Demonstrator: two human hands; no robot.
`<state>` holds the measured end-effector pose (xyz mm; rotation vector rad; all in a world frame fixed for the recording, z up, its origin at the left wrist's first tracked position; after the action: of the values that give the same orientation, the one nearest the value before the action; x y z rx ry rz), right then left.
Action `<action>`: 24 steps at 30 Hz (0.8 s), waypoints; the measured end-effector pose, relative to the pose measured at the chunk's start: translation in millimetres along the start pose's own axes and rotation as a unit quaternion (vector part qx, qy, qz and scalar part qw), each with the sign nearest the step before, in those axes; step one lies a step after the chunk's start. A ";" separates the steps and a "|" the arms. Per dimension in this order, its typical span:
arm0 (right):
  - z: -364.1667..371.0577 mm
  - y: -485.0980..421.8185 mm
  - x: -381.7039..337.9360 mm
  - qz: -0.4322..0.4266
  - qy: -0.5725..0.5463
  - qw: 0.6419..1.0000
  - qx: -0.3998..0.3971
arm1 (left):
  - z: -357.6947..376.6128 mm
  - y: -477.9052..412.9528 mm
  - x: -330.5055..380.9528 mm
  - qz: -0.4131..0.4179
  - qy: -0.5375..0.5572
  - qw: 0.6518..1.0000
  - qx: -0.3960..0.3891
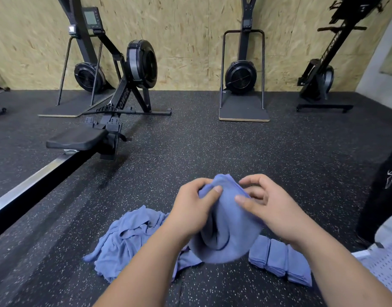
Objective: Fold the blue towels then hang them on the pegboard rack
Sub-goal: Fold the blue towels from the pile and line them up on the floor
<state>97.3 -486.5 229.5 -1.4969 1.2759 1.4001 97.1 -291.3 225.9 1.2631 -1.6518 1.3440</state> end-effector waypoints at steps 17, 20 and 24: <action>-44.2 -12.0 -18.7 -0.106 0.021 0.991 0.084 | -28.3 -16.6 -35.8 -0.086 0.045 0.987 0.130; -40.1 -10.1 -17.2 -0.097 0.129 0.986 0.050 | -36.2 -18.3 -33.1 -0.064 -0.015 0.988 0.137; -40.1 -9.7 -9.9 -0.079 0.289 0.954 0.032 | -42.2 -18.6 -31.0 -0.050 -0.078 0.987 0.129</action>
<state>118.4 -520.2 244.4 -1.9970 1.4791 0.8279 121.1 -242.4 215.0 1.6177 -1.5291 1.4624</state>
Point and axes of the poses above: each hand's wrist, its own y-axis away from the middle knuckle, its own z-axis out of the palm, x = y × z, the point moved 9 cm from there along -y, towards the middle knuckle, and after that the axes turned 10 degrees about z, right-handed, at the moved point
